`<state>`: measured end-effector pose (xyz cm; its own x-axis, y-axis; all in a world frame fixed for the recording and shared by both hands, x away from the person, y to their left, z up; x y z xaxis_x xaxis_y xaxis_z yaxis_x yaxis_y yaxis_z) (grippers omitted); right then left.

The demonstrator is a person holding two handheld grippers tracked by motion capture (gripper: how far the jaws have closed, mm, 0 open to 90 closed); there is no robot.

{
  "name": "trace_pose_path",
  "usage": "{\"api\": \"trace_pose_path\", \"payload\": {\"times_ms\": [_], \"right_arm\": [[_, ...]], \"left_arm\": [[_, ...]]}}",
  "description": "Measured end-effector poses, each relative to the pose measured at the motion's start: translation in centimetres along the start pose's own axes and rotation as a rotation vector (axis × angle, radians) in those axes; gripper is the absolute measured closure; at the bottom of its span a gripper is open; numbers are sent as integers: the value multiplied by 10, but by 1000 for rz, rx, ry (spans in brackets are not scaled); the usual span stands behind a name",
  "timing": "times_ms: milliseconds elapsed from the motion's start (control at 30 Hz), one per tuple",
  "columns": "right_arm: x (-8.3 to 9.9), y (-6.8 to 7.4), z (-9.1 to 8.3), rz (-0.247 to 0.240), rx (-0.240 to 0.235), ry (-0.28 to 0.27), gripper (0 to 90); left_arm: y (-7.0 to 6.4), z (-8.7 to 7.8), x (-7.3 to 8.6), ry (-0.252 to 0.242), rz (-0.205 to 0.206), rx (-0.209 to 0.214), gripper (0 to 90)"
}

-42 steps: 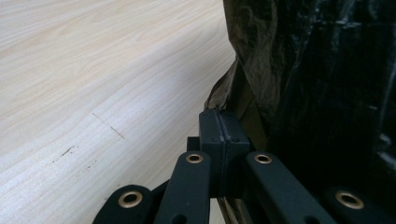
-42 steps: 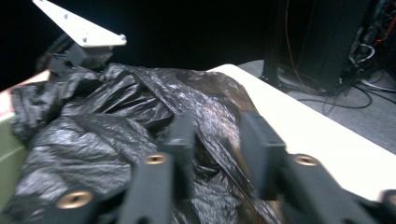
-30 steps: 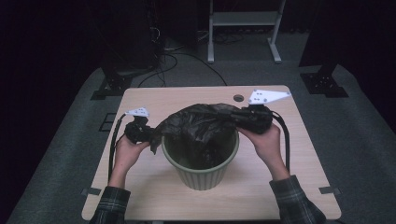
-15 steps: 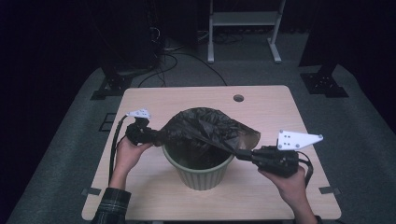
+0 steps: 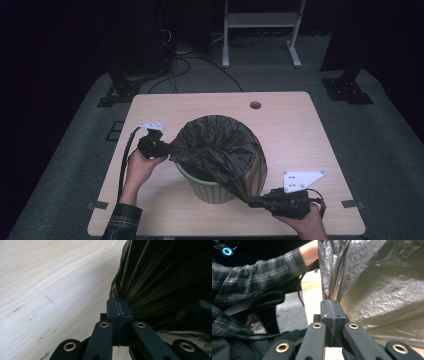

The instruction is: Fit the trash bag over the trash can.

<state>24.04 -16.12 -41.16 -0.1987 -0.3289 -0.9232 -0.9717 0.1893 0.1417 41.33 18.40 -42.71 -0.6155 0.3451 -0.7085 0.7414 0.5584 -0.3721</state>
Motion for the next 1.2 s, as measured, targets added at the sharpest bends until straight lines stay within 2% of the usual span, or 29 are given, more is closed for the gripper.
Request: {"api": "trace_pose_path", "payload": {"times_ms": [100, 167, 267, 433, 533, 667, 900, 1000, 1200], "right_arm": [[9, -2, 10, 3, -3, 53, 900], [14, -3, 15, 7, -13, 67, 900], [16, -1, 20, -1, -42, 95, 900], [23, 7, 34, -25, -70, 189, 900], [28, 6, 39, -28, -67, 216, 900], [36, -1, 42, -30, -22, 272, 900], [54, -20, 42, 6, 32, 317, 900], [60, -29, 42, 5, 72, 351, 900], [67, -43, 39, 21, 106, 370, 900]], "left_arm": [[0, 3, 1, 2, -7, 16, 898], [0, 3, 1, 1, -8, 20, 899], [-1, 1, 1, 6, -2, 11, 899], [0, -7, 4, 1, -1, 1, 898], [2, -9, 6, 7, -9, -5, 898], [7, -3, 12, 33, -16, -24, 898], [11, 12, 17, 60, -16, -33, 898], [12, 17, 19, 81, -11, -50, 898], [17, 31, 26, 134, -9, -79, 898]]}}
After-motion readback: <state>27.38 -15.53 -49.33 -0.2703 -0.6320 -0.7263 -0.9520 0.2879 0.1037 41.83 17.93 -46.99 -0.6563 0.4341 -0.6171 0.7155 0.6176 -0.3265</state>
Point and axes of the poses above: each handheld gripper's, and its own axes: z roughly forward along the jaws, x roughly out of its underside, y roughly to its left, the point moved 4 cm from there along z, roughly forward along the jaws, and after that the axes turned 6 degrees about -z, right-handed, at the moved point
